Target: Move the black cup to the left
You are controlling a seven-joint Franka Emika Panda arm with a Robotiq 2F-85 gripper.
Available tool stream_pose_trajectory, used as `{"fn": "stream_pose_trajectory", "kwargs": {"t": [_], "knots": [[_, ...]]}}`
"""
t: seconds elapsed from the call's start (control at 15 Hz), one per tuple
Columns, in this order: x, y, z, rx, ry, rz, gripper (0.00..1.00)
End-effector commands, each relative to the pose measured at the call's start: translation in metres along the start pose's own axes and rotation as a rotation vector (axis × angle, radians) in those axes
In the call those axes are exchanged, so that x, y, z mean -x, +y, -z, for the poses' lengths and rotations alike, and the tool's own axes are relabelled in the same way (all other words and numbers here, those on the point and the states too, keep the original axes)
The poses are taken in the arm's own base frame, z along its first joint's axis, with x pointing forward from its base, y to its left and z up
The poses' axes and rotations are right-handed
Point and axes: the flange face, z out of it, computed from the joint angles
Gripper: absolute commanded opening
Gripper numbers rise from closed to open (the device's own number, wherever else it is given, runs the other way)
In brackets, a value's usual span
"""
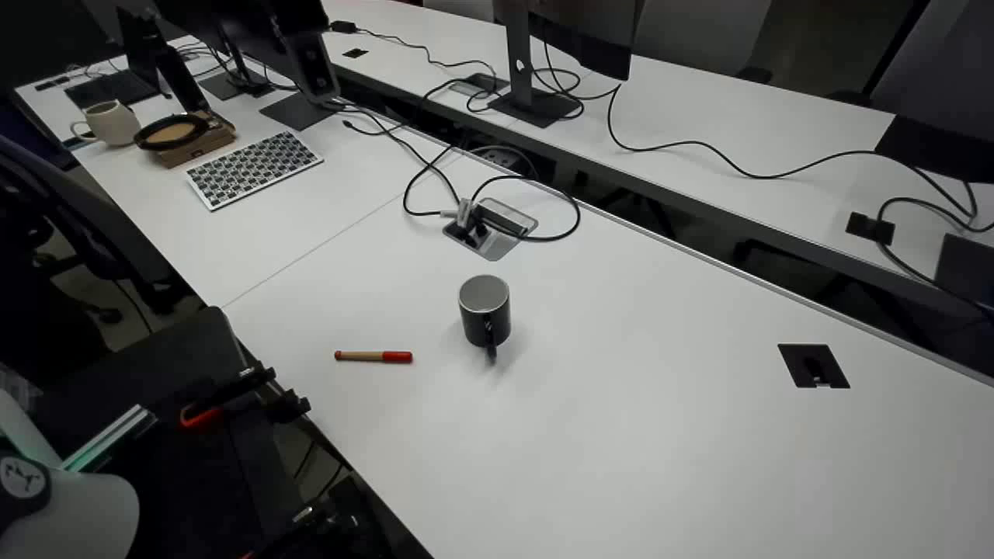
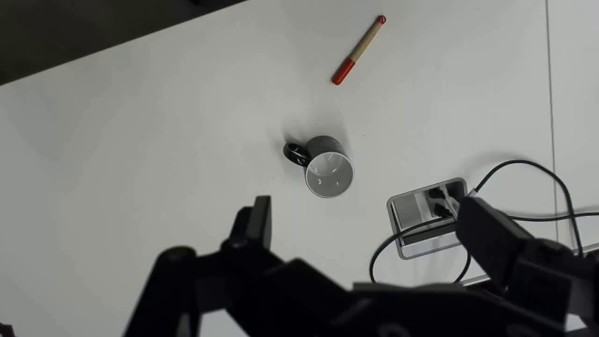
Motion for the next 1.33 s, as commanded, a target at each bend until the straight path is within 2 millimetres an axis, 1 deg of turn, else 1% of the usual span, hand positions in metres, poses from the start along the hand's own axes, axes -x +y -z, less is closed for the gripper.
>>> {"fn": "stream_pose_trajectory", "kwargs": {"t": [0.0, 0.73, 0.87, 1.07, 1.27], "knots": [[0.000, 0.000, 0.001, 0.000, -0.001, 0.000, 1.00], [0.000, 0.000, 0.001, -0.007, 0.000, 0.000, 1.00], [-0.002, -0.002, -0.001, -0.006, 0.000, -0.004, 1.00], [-0.007, -0.008, -0.009, 0.007, 0.014, -0.046, 1.00], [-0.014, -0.015, -0.023, 0.010, 0.027, -0.097, 1.00]]}}
